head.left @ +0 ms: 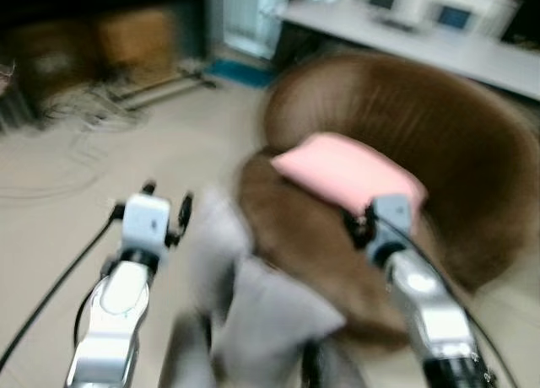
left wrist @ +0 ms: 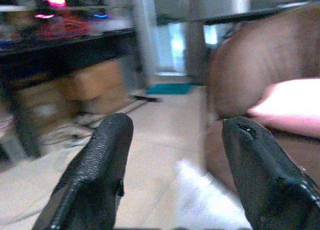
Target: Move the pillow to the sofa from floor
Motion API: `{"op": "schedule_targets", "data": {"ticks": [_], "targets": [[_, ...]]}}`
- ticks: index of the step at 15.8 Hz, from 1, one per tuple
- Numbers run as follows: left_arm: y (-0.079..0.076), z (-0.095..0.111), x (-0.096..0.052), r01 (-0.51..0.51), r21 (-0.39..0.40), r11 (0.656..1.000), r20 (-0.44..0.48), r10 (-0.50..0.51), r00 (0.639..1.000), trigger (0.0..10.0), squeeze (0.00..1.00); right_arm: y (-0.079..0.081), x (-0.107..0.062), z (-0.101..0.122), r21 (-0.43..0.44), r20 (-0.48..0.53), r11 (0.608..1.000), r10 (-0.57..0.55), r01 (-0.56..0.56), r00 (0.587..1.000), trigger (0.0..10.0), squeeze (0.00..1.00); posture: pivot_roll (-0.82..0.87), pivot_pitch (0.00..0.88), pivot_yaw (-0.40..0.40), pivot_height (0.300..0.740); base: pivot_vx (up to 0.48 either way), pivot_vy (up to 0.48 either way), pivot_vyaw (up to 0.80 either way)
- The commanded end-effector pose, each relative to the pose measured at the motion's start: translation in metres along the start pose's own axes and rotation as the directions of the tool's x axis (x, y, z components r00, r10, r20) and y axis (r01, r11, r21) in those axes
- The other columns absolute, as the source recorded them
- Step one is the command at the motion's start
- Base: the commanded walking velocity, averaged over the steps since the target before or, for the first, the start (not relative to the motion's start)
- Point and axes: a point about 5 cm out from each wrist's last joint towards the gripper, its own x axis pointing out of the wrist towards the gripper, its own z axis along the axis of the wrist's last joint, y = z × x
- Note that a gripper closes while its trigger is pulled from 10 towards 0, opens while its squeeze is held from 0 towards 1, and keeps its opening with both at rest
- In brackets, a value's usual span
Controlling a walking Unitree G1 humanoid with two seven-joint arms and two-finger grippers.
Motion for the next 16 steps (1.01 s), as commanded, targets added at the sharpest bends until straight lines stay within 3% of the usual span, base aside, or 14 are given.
{"op": "schedule_targets", "data": {"ticks": [1, 6, 16], "targets": [[-0.0027, -0.0039, 0.0002, 0.012, 0.005, 1.000, -0.025, -0.012, 1.000, 10.0, 0.00, 0.0010, -0.0020, -0.0069, 0.002, -0.022, 1.000, -0.004, 0.004, 1.000, 10.0, 0.00, 0.13, 0.000, -0.102, 0.595, 0.000, 0.000, 0.00], [0.0007, -0.0033, 0.0005, -0.012, -0.003, 1.000, -0.013, 0.012, 1.000, 10.0, 0.00, 0.0012, -0.0013, -0.0073, -0.003, -0.026, 1.000, -0.002, 0.002, 1.000, 10.0, 0.00, 0.13, 0.000, -0.108, 0.595, 0.000, 0.000, 0.00], [0.0006, -0.0047, -0.0009, -0.006, -0.001, 1.000, -0.019, 0.006, 1.000, 10.0, 0.00, 0.0000, -0.0009, -0.0083, -0.015, -0.037, 1.000, -0.008, 0.008, 0.999, 10.0, 0.00, 0.13, 0.000, -0.110, 0.595, 0.309, 0.000, 0.00]]}}
